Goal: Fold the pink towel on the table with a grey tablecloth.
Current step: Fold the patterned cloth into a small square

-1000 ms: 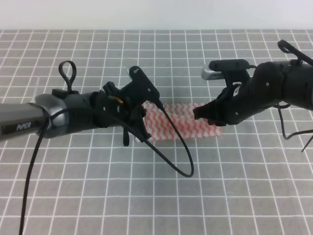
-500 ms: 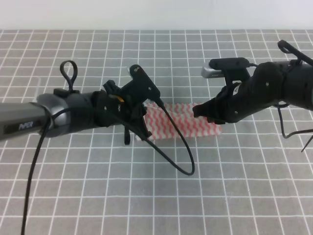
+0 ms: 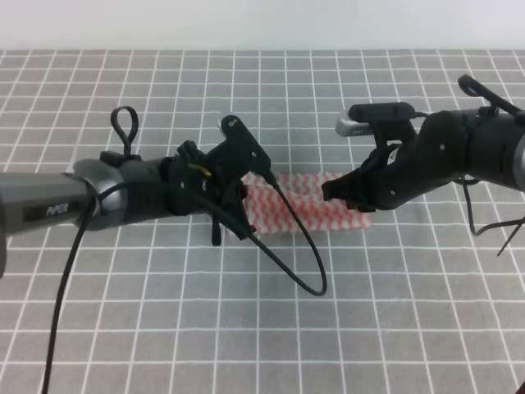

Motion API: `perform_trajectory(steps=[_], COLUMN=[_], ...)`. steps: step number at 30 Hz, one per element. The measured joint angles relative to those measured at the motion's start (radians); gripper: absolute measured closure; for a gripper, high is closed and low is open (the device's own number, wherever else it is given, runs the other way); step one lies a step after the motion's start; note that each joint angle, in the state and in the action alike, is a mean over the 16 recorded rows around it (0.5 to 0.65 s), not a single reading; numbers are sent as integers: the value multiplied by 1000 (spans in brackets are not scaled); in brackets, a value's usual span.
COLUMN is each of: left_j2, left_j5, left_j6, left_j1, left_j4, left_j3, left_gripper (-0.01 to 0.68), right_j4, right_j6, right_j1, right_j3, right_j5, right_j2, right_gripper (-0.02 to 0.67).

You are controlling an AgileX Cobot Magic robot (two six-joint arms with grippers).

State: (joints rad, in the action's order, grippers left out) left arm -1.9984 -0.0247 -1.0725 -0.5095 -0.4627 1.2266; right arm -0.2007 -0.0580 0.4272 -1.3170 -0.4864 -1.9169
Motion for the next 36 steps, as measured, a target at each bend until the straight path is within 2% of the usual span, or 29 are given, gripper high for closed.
perform_trajectory(steps=[36], left_j2=[-29], left_j5=[-26], left_j6=[2], left_j1=[21], left_j4=[0], left_j3=[35], left_gripper=[673], right_j4=[-2], right_j6=[2], right_j1=[0], right_j3=[0], right_j5=[51], right_j2=[-9], right_gripper=[664])
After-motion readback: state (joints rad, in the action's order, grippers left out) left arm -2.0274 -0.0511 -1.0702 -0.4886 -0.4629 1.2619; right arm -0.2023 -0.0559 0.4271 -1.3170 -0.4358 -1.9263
